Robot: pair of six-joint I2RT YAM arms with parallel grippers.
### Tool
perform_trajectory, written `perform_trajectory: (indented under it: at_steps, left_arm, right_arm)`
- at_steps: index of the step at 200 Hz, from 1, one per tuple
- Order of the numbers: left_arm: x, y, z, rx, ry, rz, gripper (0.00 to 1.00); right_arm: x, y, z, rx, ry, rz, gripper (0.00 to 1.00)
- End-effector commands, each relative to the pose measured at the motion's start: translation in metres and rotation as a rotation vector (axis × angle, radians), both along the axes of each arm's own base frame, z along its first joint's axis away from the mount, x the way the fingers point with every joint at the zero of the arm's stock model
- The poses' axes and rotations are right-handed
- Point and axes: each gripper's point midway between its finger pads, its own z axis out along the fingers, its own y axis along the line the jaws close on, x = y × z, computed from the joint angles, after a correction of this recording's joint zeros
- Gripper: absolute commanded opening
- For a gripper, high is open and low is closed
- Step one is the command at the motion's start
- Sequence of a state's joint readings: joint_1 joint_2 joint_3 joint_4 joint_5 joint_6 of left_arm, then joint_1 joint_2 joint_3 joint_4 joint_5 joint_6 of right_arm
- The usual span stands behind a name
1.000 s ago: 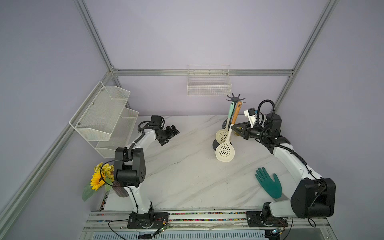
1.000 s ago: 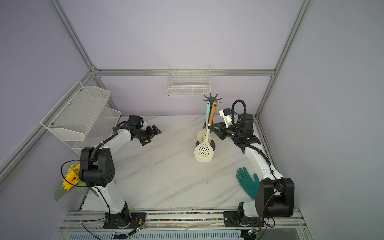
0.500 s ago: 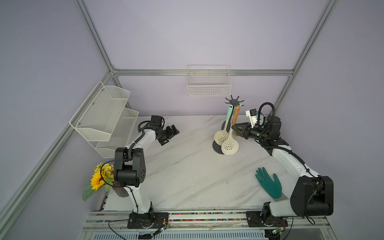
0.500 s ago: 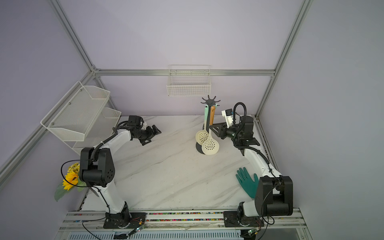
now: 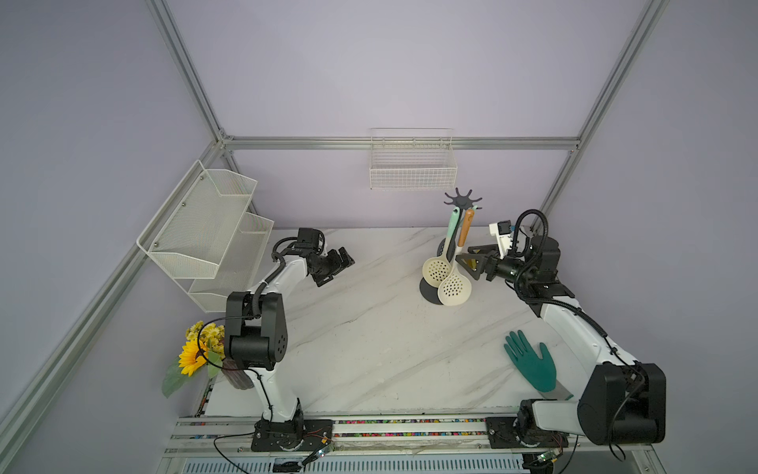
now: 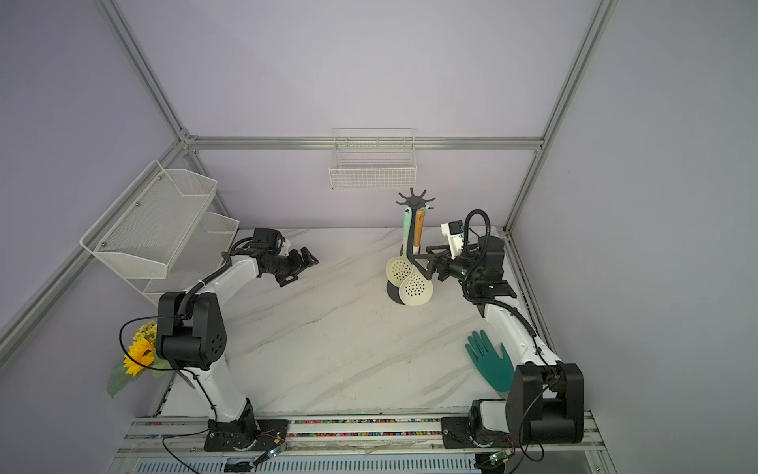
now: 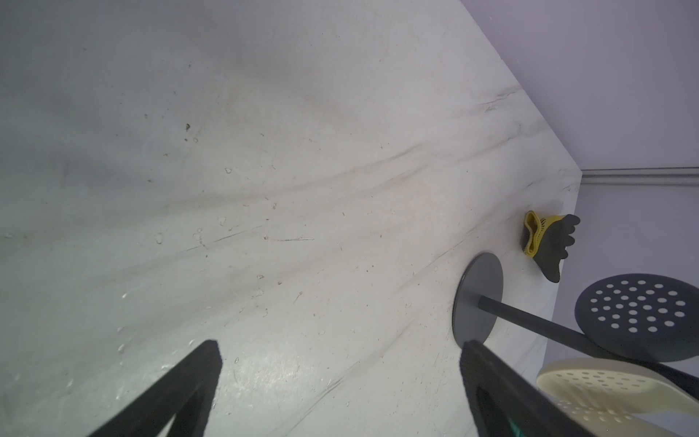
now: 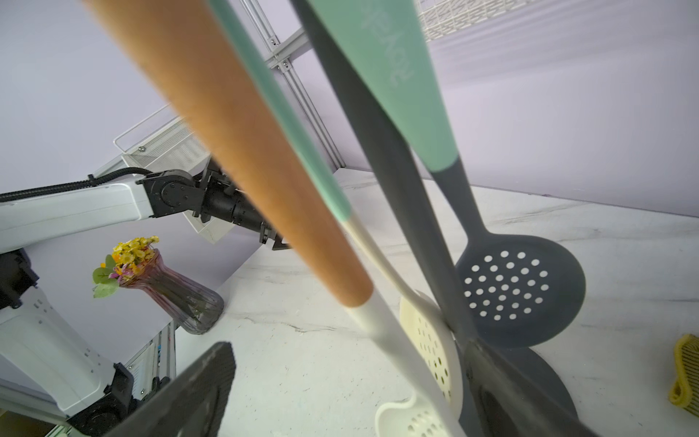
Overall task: Hang the skimmer on the kitchen utensil rack
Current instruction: Hang the skimmer on the rack, then reset both arms
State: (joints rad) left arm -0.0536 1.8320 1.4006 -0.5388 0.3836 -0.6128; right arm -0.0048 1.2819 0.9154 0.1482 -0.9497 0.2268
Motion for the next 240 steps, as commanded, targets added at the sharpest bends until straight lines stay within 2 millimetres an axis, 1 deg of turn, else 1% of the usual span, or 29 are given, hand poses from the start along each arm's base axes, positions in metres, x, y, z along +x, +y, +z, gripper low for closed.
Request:
perform_trajectory:
  at_steps: [1, 12, 22, 35, 51, 56, 63, 66, 68, 72, 78, 83, 89, 91, 95, 109, 118, 122, 136, 152, 163, 183, 197, 211, 216, 228, 234, 236, 240]
  left_arm:
    - [-0.003, 0.006, 0.038, 0.094, -0.158, -0.071, 1.0]
    - [-0.006, 0.016, 0.046, 0.169, -0.198, -0.067, 1.0]
    - [-0.01, 0.026, 0.051, 0.245, -0.237, -0.066, 1.0]
    - [-0.014, 0.045, 0.058, 0.359, -0.286, -0.029, 1.0]
    - [-0.021, 0.062, 0.063, 0.46, -0.386, 0.008, 1.0]
    - [-0.023, 0.067, 0.065, 0.497, -0.425, 0.019, 1.0]
    - [-0.027, 0.076, 0.069, 0.557, -0.479, 0.037, 1.0]
    - [-0.028, 0.078, 0.066, 0.596, -0.497, 0.025, 1.0]
    - [-0.031, 0.081, 0.076, 0.619, -0.533, 0.033, 1.0]
    - [-0.033, 0.084, 0.081, 0.66, -0.58, 0.032, 1.0]
    - [-0.038, 0.087, 0.08, 0.723, -0.633, 0.014, 1.0]
    - [-0.04, 0.091, 0.084, 0.787, -0.702, 0.005, 1.0]
    - [-0.044, 0.096, 0.088, 0.848, -0.766, 0.027, 1.0]
    - [-0.047, 0.098, 0.083, 0.86, -0.771, 0.033, 1.0]
    - [-0.049, 0.1, 0.089, 0.88, -0.826, 0.057, 1.0]
    - [-0.056, 0.098, 0.077, 0.92, -0.933, 0.032, 1.0]
    - [-0.056, 0.095, 0.063, 0.912, -0.942, 0.012, 1.0]
    - [-0.055, 0.094, 0.057, 0.904, -0.936, 0.002, 1.0]
    - [-0.055, 0.082, 0.056, 0.897, -0.96, -0.065, 1.0]
    - [-0.061, 0.085, 0.056, 0.865, -0.934, -0.037, 1.0]
    - [-0.07, 0.083, 0.051, 0.85, -0.91, -0.057, 1.0]
    - [-0.089, 0.078, 0.044, 0.799, -0.922, -0.059, 1.0]
    - [-0.096, 0.08, 0.03, 0.773, -0.894, -0.036, 1.0]
    - [-0.092, 0.076, 0.017, 0.773, -0.885, -0.074, 1.0]
    - [-0.089, 0.075, 0.018, 0.782, -0.907, -0.071, 1.0]
    - [-0.086, 0.079, 0.015, 0.773, -0.92, -0.042, 1.0]
    - [-0.084, 0.081, 0.01, 0.779, -0.918, -0.031, 1.0]
    - [-0.083, 0.082, 0.002, 0.781, -0.897, -0.036, 1.0]
    - [-0.08, 0.082, -0.003, 0.784, -0.888, -0.037, 1.0]
  right_arm:
    - [-0.034, 0.003, -0.003, 0.017, -0.014, 0.036, 0.97]
    - [-0.051, 0.001, -0.017, 0.013, -0.002, 0.014, 0.97]
    - [-0.066, -0.001, -0.037, 0.015, 0.027, -0.007, 0.97]
    - [-0.081, -0.007, -0.053, 0.019, 0.039, -0.065, 0.97]
    - [-0.088, -0.029, -0.071, 0.016, 0.051, -0.258, 0.97]
    - [-0.09, -0.036, -0.07, 0.018, 0.037, -0.307, 0.97]
    - [-0.088, -0.052, -0.076, 0.0, 0.043, -0.419, 0.97]
    - [-0.087, -0.06, -0.079, -0.012, 0.047, -0.47, 0.97]
    - [-0.087, -0.064, -0.08, -0.021, 0.048, -0.499, 0.97]
    - [-0.086, -0.073, -0.082, -0.037, 0.041, -0.552, 0.97]
    - [-0.084, -0.087, -0.083, -0.059, 0.037, -0.64, 0.97]
    - [-0.081, -0.101, -0.085, -0.068, 0.041, -0.721, 0.97]
    - [-0.078, -0.117, -0.086, -0.08, 0.046, -0.815, 0.97]
    - [-0.076, -0.121, -0.088, -0.09, 0.048, -0.839, 0.97]
    - [-0.074, -0.129, -0.088, -0.118, 0.034, -0.877, 0.97]
    - [-0.059, -0.146, -0.096, -0.179, 0.002, -0.968, 0.97]
    - [-0.047, -0.156, -0.103, -0.218, 0.006, -1.02, 0.97]
    - [-0.04, -0.159, -0.105, -0.237, 0.011, -1.029, 0.97]
    - [-0.015, -0.157, -0.119, -0.306, 0.042, -1.0, 0.97]
    - [0.008, -0.156, -0.138, -0.347, 0.088, -0.981, 0.97]
    - [0.018, -0.153, -0.144, -0.362, 0.067, -0.954, 0.97]
    - [0.021, -0.16, -0.147, -0.367, -0.001, -0.994, 0.97]
    - [0.023, -0.162, -0.154, -0.379, -0.011, -0.989, 0.97]
    - [0.025, -0.163, -0.158, -0.362, -0.011, -0.983, 0.97]
    - [0.026, -0.162, -0.166, -0.359, -0.003, -0.974, 0.97]
    - [0.025, -0.161, -0.171, -0.329, -0.044, -0.969, 0.97]
    - [0.025, -0.16, -0.172, -0.311, -0.081, -0.964, 0.97]
    - [0.025, -0.159, -0.173, -0.306, -0.092, -0.963, 0.97]
    - [0.025, -0.158, -0.175, -0.29, -0.112, -0.961, 0.97]
